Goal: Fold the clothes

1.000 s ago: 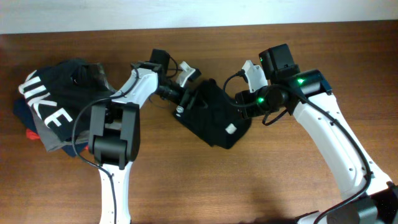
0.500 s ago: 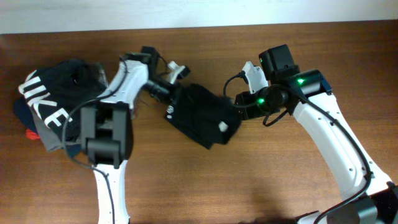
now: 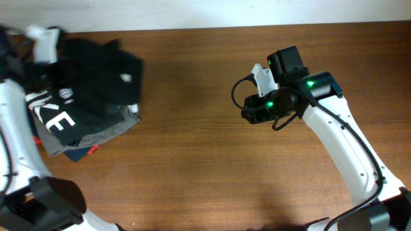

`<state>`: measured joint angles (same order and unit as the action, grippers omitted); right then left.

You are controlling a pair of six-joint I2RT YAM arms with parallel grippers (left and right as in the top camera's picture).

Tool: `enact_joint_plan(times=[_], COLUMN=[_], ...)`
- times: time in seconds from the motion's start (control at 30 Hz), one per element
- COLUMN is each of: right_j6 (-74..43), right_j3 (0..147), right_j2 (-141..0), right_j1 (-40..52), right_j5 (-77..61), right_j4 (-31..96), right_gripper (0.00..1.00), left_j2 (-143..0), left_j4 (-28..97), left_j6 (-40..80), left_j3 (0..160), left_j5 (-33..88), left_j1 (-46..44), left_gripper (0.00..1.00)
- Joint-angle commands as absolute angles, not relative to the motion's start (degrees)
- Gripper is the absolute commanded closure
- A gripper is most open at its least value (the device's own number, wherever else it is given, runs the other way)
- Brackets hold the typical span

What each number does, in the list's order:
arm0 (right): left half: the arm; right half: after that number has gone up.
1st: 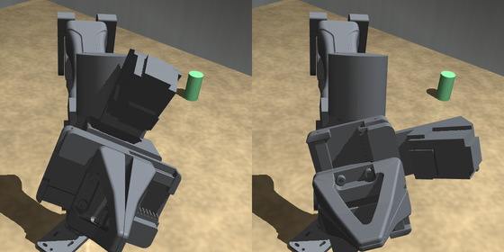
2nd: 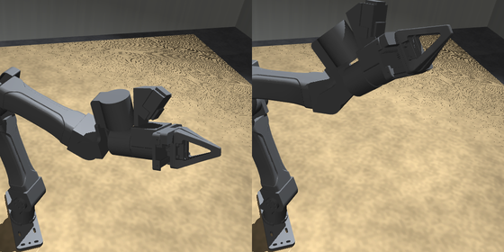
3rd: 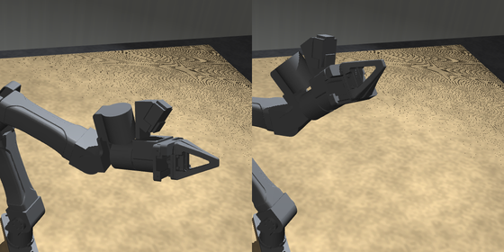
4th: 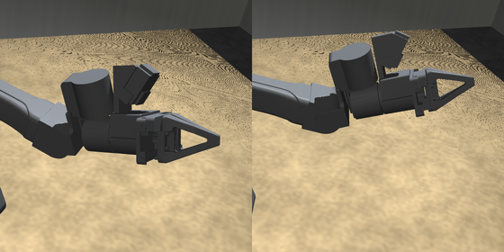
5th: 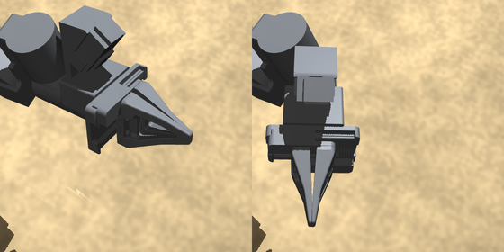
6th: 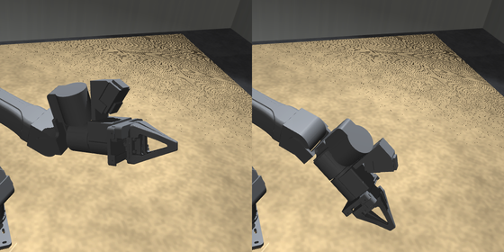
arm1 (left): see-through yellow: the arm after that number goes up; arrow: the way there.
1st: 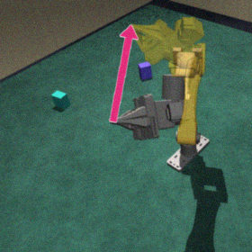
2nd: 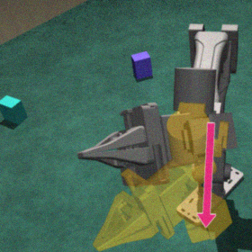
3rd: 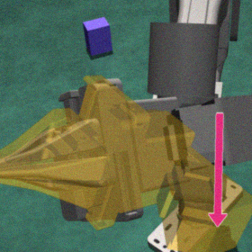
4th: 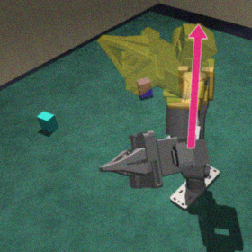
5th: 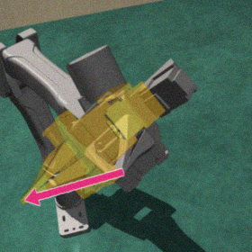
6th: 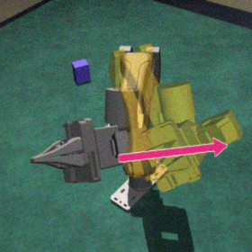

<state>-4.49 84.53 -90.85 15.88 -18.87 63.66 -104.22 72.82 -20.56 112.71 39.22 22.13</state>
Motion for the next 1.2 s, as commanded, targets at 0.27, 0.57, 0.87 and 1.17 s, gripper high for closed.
enact_joint_plan(times=[0.27, 0.57, 0.87, 1.17], right_j6=[-4.9, -4.9, -4.9, -4.9], right_j3=[84.8, 84.8, 84.8, 84.9], right_j2=[-90.0, -90.0, -90.0, -89.9], right_j1=[15.7, 15.7, 15.7, 15.7], right_j5=[-18.2, -18.2, -18.2, -18.2], right_j4=[64.8, 66.9, 66.8, 66.0], right_gripper=[0.56, 0.56, 0.56, 0.57], left_j2=[-115.7, -117.9, -108.3, -96.6], left_j4=[65.1, 64.3, 76.1, 81.0], left_j6=[-8.3, -3.8, -2.6, -6.6], left_j3=[105.0, 106.8, 121.2, 125.5], left_j5=[15.5, 12.5, 12.2, 17.9], left_j1=[35.9, 40.4, 43.0, 35.5], left_gripper=[0.85, 0.01, 0.01, 0.39])
